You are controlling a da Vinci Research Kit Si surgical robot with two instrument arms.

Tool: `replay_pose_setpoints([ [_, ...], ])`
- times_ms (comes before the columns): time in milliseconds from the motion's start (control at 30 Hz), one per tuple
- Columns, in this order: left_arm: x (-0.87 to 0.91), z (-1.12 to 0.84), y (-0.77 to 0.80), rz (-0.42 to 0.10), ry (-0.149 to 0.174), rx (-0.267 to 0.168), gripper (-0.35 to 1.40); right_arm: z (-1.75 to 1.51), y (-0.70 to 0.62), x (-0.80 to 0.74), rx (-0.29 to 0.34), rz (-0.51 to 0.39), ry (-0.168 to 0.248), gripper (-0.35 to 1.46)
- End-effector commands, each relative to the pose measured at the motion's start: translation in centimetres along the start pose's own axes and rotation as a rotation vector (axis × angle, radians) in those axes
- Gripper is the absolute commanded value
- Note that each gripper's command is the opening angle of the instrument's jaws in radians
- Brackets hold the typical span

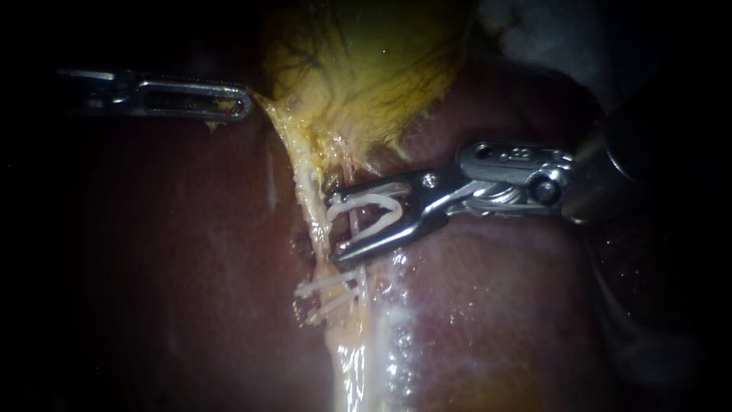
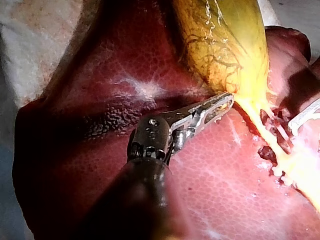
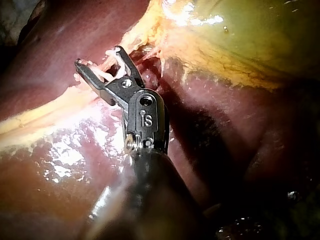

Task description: Clipping third clip left tube

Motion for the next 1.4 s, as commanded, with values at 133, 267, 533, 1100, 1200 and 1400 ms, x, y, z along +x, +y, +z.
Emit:
replay_pose_setpoints([
  [133,-0.01,-0.01,0.00,-0.001,-0.001,-0.002,-0.35,0.05,0.03,-0.13,0.009,0.014,-0.021,0.54],
  [267,-0.02,-0.02,0.00,-0.001,0.000,-0.001,-0.35,0.10,0.07,-0.25,0.024,0.023,-0.040,0.54],
  [533,-0.03,-0.04,-0.01,-0.002,-0.001,-0.003,-0.35,0.14,0.24,-0.46,0.015,0.055,-0.058,0.53],
  [1100,-0.06,-0.06,-0.01,-0.004,-0.001,-0.005,-0.35,0.44,0.50,-0.80,0.049,0.117,-0.060,0.54],
  [1200,-0.06,-0.07,-0.02,-0.004,-0.001,-0.005,-0.35,0.55,0.51,-0.82,0.077,0.123,-0.058,0.54],
  [1400,-0.06,-0.07,-0.02,-0.004,-0.001,-0.004,-0.35,0.70,0.50,-0.83,0.156,0.167,0.001,0.55],
])
